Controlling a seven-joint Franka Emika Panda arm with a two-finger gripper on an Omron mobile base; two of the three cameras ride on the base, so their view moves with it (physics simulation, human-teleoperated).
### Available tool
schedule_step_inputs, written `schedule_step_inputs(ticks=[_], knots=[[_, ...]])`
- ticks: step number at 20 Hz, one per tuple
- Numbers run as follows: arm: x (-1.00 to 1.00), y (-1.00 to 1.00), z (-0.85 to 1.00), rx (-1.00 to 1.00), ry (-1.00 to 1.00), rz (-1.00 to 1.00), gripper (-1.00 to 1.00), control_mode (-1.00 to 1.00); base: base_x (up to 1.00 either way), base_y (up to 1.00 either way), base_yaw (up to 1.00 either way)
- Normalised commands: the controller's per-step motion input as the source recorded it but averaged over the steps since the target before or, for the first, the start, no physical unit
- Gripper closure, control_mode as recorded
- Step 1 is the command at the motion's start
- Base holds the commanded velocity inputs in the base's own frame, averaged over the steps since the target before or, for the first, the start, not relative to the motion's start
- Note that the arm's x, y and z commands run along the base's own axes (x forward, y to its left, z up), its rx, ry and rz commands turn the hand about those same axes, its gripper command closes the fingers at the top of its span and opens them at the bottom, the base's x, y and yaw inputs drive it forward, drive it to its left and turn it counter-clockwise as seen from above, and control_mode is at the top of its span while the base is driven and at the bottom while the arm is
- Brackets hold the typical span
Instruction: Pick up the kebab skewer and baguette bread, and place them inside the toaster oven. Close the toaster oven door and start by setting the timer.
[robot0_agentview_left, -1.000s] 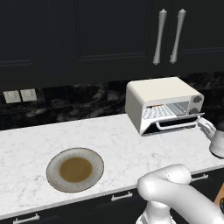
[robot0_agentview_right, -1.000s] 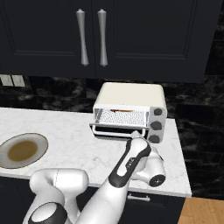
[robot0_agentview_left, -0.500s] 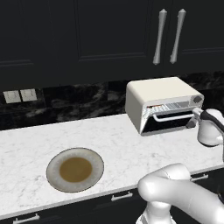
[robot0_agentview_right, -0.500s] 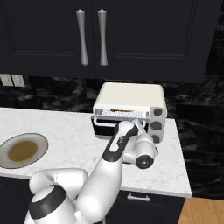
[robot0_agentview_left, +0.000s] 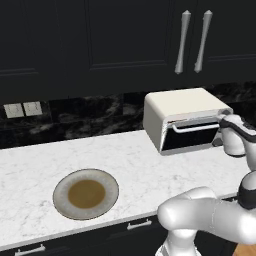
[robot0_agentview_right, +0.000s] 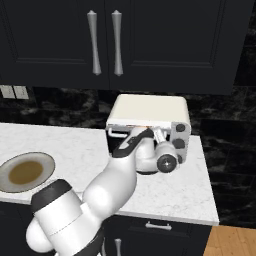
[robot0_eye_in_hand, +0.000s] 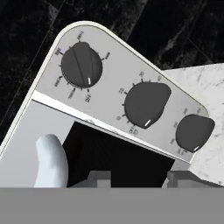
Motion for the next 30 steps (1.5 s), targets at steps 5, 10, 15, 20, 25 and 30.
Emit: schedule_step_inputs(ticks=[5,10,15,20,25,30], knots=[[0.33,0.33,0.02,0.07,0.14,0.00,-1.00,-1.00,0.00,0.00,0.00],[0.33,0.29,0.00,0.03,0.10,0.00,-1.00,-1.00,0.00,0.00,0.00],[0.32,0.30,0.00,0.03,0.10,0.00,-1.00,-1.00,0.00,0.00,0.00],[0.34,0.28,0.00,0.02,0.08,0.00,-1.00,-1.00,0.00,0.00,0.00],[0.36,0.26,0.00,0.03,0.07,0.00,-1.00,-1.00,0.00,0.00,0.00],[0.10,0.14,0.10,0.07,0.08,0.00,-1.00,-1.00,0.00,0.00,0.00]])
